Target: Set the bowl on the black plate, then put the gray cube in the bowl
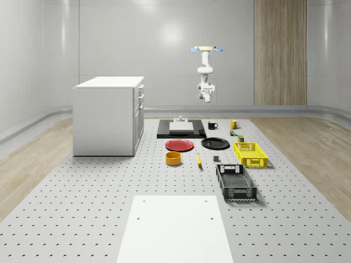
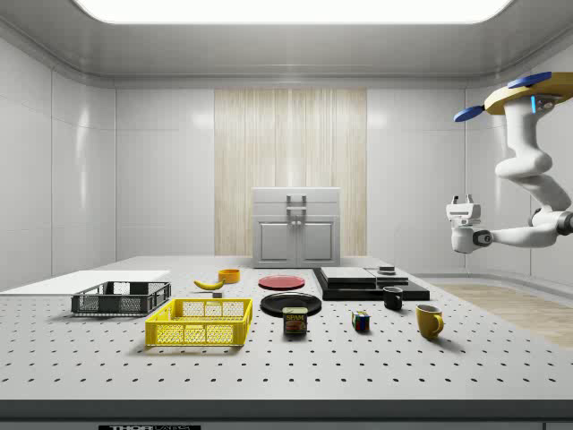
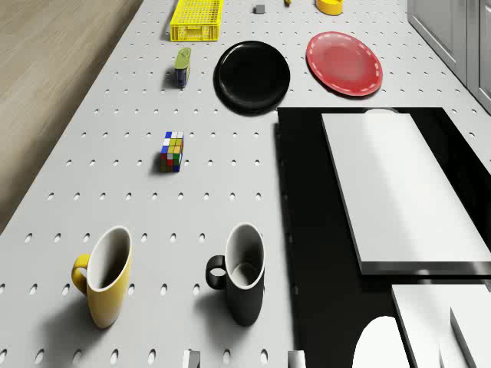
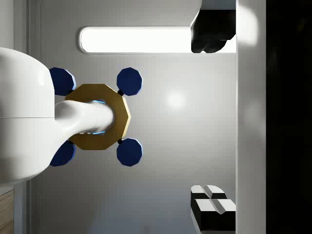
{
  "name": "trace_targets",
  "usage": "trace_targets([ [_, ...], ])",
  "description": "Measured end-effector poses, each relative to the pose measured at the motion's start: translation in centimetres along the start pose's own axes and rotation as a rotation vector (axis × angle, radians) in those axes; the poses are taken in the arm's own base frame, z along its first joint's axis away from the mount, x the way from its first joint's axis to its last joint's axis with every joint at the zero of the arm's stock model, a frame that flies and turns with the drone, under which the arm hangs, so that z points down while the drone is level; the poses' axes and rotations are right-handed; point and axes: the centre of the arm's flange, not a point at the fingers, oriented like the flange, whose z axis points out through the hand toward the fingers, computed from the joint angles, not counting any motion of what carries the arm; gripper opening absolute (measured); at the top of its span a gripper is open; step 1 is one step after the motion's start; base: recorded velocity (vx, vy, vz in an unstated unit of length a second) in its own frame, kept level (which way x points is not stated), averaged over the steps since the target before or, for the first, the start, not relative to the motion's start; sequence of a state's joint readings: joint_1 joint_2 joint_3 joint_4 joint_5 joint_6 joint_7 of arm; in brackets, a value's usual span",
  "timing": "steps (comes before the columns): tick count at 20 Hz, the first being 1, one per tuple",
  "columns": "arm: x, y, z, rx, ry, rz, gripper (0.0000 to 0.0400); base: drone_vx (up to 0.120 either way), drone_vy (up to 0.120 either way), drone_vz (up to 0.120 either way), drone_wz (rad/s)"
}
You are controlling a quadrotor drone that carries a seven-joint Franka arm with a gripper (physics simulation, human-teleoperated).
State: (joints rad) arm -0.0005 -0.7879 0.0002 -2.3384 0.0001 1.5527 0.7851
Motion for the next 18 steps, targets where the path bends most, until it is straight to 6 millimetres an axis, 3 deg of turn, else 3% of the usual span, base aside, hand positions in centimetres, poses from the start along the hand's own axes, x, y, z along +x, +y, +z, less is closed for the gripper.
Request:
trace_targets([
  [8, -0.2, 0.2, -5.6, 0.004, 0.004, 0.000, 0.0400, 0.000, 0.000, 0.000, 0.000],
  [13, -0.1, 0.1, -7.8, 0.007, 0.007, 0.000, 0.0400, 0.008, 0.000, 0.000, 0.000],
  [18, 0.0, 0.0, -8.8, 0.010, 0.010, 0.000, 0.0400, 0.120, 0.120, 0.000, 0.000],
])
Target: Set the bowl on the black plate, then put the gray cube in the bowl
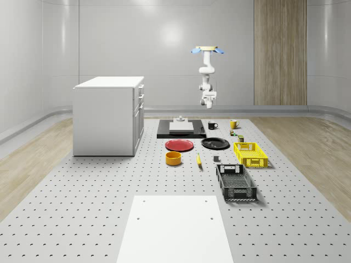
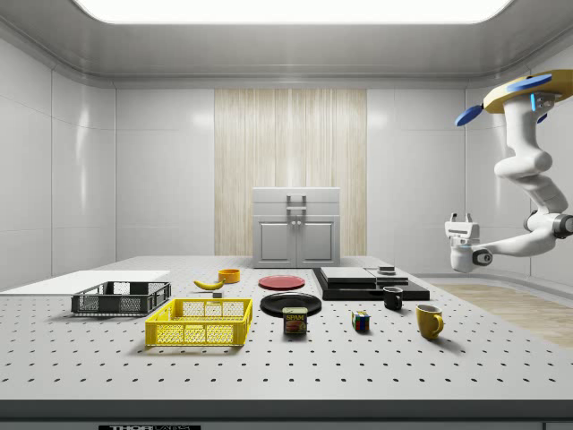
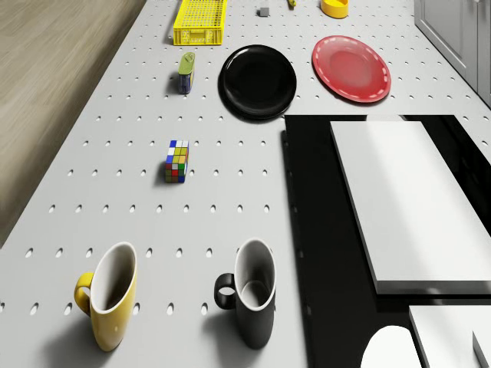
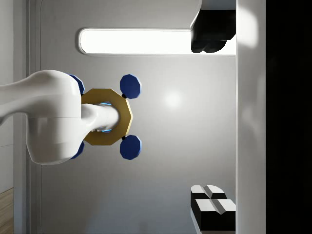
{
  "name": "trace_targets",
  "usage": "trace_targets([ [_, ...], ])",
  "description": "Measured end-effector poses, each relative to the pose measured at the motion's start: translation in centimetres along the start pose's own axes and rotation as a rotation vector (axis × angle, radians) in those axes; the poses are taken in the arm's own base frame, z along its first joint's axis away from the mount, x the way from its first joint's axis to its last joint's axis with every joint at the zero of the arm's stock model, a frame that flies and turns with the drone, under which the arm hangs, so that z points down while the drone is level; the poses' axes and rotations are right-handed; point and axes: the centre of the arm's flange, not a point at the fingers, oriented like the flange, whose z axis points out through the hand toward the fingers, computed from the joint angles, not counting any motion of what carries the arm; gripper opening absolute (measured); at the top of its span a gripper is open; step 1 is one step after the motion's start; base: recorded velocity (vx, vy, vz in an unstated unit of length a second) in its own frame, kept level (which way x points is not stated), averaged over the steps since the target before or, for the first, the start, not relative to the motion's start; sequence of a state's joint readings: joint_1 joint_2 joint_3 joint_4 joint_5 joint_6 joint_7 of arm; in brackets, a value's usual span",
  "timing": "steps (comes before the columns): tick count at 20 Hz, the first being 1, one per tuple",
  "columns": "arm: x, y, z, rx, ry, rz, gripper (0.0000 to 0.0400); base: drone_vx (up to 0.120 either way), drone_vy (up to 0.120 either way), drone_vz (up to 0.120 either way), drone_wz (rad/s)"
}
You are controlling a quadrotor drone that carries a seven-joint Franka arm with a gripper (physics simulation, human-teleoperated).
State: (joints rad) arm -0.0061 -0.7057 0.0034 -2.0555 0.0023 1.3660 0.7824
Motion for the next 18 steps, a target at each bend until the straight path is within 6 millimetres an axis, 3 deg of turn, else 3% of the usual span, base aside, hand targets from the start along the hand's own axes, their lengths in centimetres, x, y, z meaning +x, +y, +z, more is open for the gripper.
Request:
trace_targets([
  [6, 0.00, 0.00, -0.40, 0.003, 0.003, 0.000, 0.0400, 0.120, 0.100, 0.000, 0.000],
  [18, -0.06, 0.04, -0.51, 0.009, 0.011, 0.000, 0.0400, 0.120, -0.120, 0.000, 0.000],
])
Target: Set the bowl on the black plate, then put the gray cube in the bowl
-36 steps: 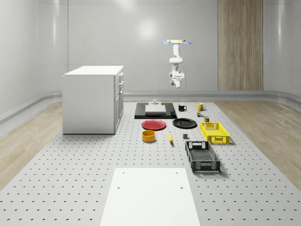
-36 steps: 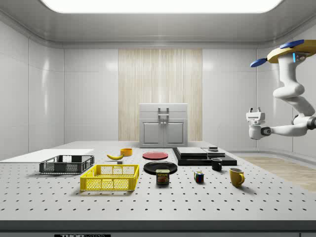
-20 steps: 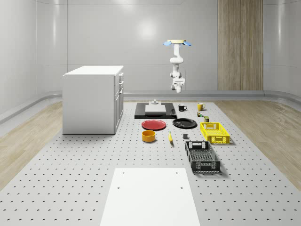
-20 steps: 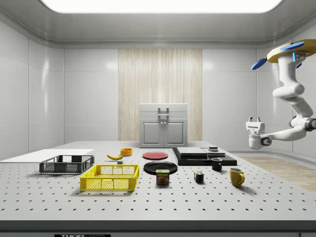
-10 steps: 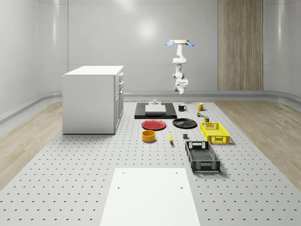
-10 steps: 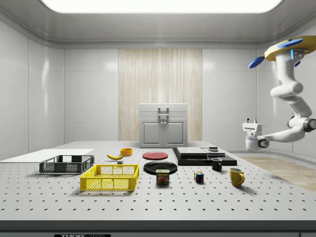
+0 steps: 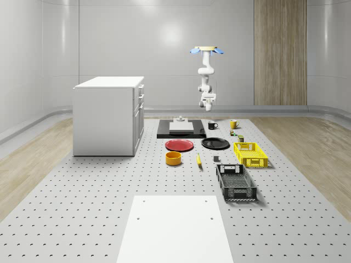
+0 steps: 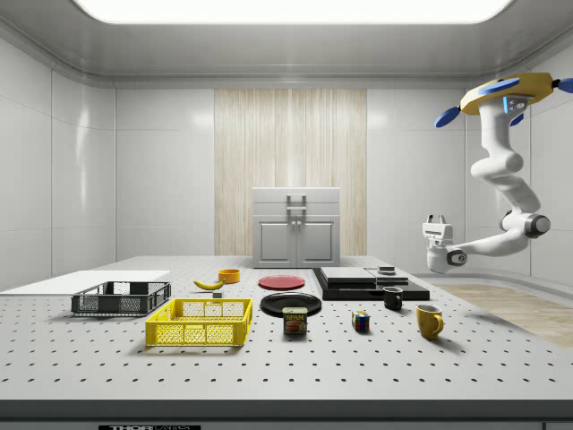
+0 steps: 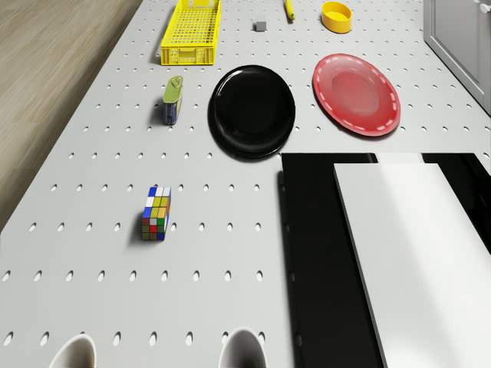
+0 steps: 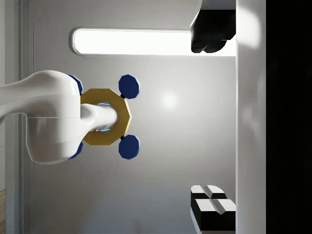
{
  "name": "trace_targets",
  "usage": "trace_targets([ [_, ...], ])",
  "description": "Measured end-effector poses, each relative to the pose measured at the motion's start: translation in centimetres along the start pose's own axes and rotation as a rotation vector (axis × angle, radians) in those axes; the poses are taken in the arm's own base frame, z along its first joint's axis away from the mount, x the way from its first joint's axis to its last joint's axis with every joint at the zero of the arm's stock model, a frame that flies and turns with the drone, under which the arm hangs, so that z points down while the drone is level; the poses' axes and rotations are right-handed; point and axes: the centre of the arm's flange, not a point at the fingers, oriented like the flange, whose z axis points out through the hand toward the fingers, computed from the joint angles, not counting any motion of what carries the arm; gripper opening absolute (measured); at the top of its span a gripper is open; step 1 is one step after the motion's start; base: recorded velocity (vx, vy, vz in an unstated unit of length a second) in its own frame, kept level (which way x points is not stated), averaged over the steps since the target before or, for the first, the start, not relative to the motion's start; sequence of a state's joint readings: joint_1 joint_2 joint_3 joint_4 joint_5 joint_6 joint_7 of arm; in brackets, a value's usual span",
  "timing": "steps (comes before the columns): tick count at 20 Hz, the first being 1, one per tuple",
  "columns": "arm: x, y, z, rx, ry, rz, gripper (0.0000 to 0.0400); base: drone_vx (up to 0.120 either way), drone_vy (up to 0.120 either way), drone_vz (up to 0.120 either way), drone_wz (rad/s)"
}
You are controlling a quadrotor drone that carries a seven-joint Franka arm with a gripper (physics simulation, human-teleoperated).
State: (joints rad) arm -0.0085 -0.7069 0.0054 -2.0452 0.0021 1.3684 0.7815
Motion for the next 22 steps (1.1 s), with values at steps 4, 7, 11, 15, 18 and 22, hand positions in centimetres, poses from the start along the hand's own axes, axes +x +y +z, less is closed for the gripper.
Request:
trace_targets([
  [4, -0.03, 0.01, 0.00, 0.001, 0.003, 0.000, 0.0400, 0.120, -0.120, 0.000, 0.000],
  [7, -0.06, 0.01, -0.01, 0.001, 0.006, 0.000, 0.0400, 0.120, -0.120, 0.000, 0.000],
  [11, -0.12, 0.00, -0.01, 0.000, 0.012, 0.000, 0.0400, 0.120, -0.120, 0.000, 0.000],
  [15, -0.21, -0.05, 0.00, -0.005, 0.021, 0.000, 0.0400, 0.120, -0.120, 0.000, 0.000],
  [18, -0.32, -0.13, 0.00, -0.013, 0.032, 0.000, 0.0400, 0.120, -0.120, 0.000, 0.000],
  [22, -0.57, -0.34, 0.01, -0.034, 0.057, -0.001, 0.0400, 0.120, -0.120, 0.000, 0.000],
])
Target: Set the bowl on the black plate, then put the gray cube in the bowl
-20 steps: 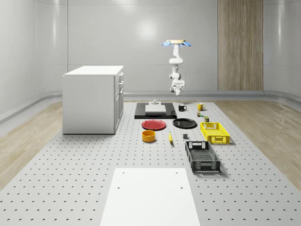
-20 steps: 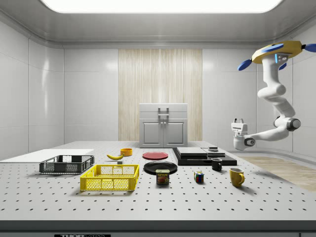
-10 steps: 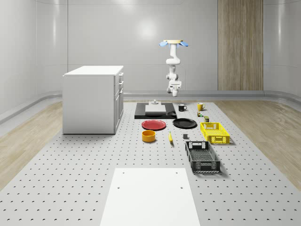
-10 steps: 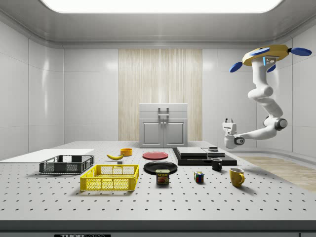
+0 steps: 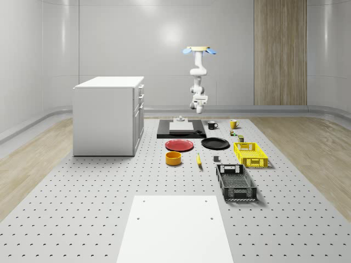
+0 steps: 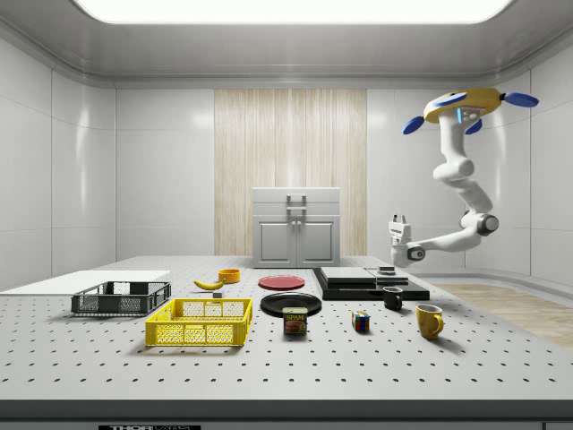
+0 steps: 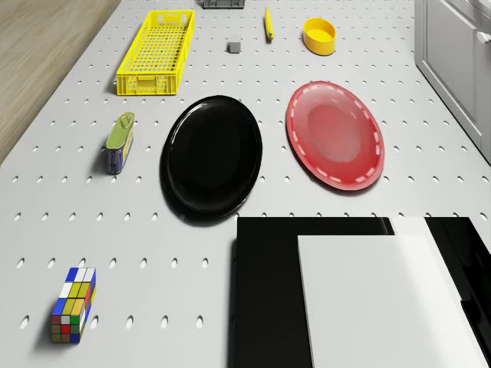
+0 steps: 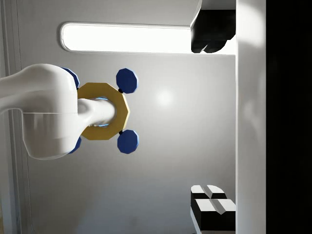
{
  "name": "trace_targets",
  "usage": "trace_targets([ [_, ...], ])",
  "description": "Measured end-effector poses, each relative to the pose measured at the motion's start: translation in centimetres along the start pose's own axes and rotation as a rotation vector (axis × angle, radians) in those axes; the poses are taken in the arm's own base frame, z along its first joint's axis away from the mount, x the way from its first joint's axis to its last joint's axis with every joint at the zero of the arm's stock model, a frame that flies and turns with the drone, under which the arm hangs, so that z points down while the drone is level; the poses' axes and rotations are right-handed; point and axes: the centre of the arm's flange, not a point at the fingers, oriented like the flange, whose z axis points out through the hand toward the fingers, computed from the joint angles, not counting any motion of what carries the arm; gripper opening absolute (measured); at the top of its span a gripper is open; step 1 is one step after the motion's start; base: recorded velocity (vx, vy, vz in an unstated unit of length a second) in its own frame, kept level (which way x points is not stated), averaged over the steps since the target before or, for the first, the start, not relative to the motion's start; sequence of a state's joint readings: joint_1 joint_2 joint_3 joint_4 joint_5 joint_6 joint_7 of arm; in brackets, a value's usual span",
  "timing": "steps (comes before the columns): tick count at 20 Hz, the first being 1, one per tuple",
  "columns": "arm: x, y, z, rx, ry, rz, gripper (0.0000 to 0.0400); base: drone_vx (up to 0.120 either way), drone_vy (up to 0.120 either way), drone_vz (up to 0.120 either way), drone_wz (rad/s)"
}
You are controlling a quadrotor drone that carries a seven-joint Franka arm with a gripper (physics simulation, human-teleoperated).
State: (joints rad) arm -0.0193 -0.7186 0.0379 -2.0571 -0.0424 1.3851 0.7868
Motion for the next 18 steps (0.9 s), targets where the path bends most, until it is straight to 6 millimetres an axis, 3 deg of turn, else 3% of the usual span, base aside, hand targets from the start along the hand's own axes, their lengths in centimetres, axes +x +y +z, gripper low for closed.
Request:
trace_targets([
  [6, -0.8, -0.8, 0.1, -0.079, 0.085, -0.002, 0.0400, 0.120, -0.120, 0.000, 0.000],
  [12, -3.0, -2.8, 0.9, -0.297, 0.309, -0.007, 0.0400, 0.120, 0.000, 0.000, 0.000],
  [15, -4.8, -4.6, 2.6, -0.510, 0.522, -0.013, 0.0400, 0.120, 0.000, 0.000, 0.000],
  [18, -6.6, -6.3, 6.1, -0.814, 0.826, -0.020, 0.0400, 0.120, 0.000, -0.107, 0.000],
])
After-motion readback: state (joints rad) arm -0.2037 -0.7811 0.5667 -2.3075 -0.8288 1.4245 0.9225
